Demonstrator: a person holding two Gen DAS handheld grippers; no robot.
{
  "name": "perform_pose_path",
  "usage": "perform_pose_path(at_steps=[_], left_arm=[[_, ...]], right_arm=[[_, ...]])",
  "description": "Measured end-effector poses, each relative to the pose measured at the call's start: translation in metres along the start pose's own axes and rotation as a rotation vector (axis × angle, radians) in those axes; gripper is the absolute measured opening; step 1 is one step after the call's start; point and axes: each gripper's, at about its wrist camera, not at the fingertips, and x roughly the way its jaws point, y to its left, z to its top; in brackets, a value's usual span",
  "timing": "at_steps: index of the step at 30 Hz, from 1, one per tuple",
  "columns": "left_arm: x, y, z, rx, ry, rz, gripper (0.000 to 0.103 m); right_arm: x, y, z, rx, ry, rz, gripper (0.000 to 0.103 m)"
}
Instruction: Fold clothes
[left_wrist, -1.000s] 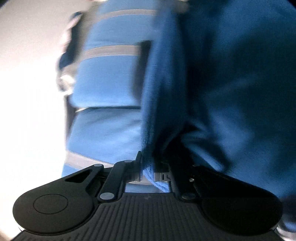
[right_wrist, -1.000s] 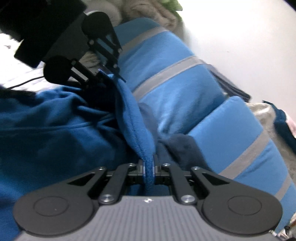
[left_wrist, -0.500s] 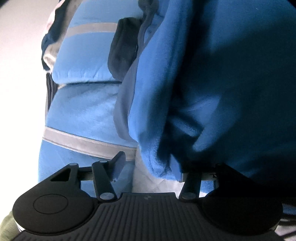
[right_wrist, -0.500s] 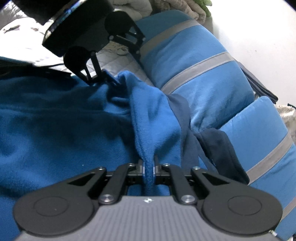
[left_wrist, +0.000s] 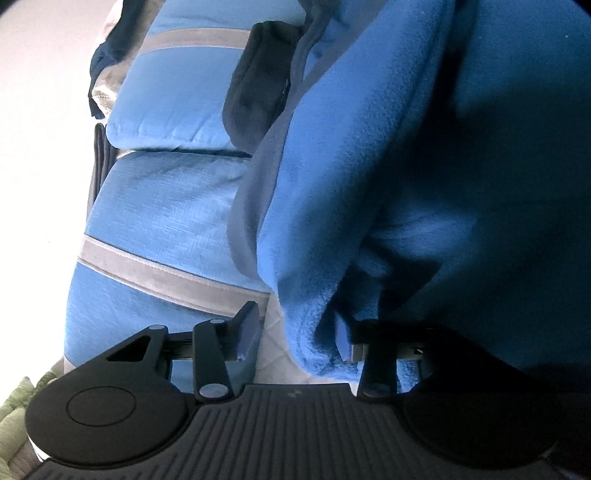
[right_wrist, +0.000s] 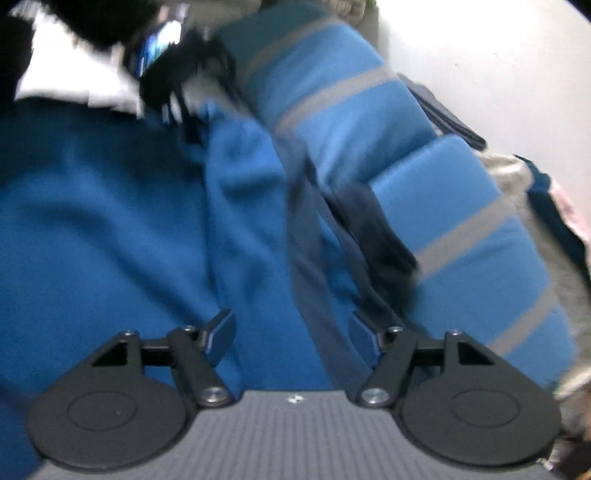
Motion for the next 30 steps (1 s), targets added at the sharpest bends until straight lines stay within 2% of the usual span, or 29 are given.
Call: perform_pose_path(at_steps=[4, 13, 16, 17, 18, 22, 27, 30], left_arm=[[0.001, -0.001, -0.001, 0.008, -0.004, -0.003, 0.042], [0.007, 0.001, 0.0, -0.016, 0.018, -0.012, 0.042], [0.008, 0.0, -0.004, -0.025, 0.019, -0.025, 0.039], [0.008, -0.001, -0.006, -0.021, 0.018, -0.028, 0.037], [0.008, -0.002, -0.008, -0.017, 0.017, -0.031, 0.033], [0.007, -0.008, -0.015, -0.003, 0.013, -0.043, 0.016], [0.011, -0.011, -0.025, 0.009, 0.011, -0.072, 0.012], [0.011, -0.012, -0.025, 0.012, 0.015, -0.082, 0.012]], right_arm=[[0.003, -0.006, -0.042, -0.127, 0.102, -0.043, 0.076], [0.022, 0.028, -0.054, -0.444, 0.098, -0.027, 0.074], [0.035, 0.041, -0.058, -0.556, 0.126, -0.049, 0.056], [0.038, 0.043, -0.061, -0.581, 0.139, -0.047, 0.027], [0.041, 0.046, -0.063, -0.602, 0.153, -0.045, 0.02], [0.042, 0.039, -0.065, -0.575, 0.166, -0.012, 0.017], [0.036, 0.027, -0.059, -0.493, 0.185, 0.07, 0.016], [0.037, 0.027, -0.058, -0.481, 0.181, 0.081, 0.016]])
